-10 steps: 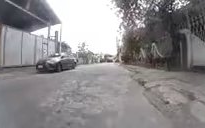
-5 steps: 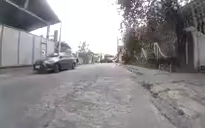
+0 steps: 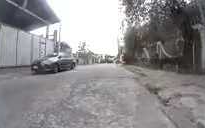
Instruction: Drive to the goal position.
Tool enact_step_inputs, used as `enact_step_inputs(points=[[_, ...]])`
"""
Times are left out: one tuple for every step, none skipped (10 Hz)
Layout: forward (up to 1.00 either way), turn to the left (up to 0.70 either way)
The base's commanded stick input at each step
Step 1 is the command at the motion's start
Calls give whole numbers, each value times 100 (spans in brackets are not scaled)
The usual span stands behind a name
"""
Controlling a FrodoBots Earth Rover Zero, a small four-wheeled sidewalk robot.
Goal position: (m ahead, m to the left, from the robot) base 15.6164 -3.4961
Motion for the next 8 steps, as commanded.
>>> enact_step_inputs(points=[[67, 4], [67, 0], [67, 0], [67, 0], [67, 0], [67, -20], [67, -16], [67, -5]])
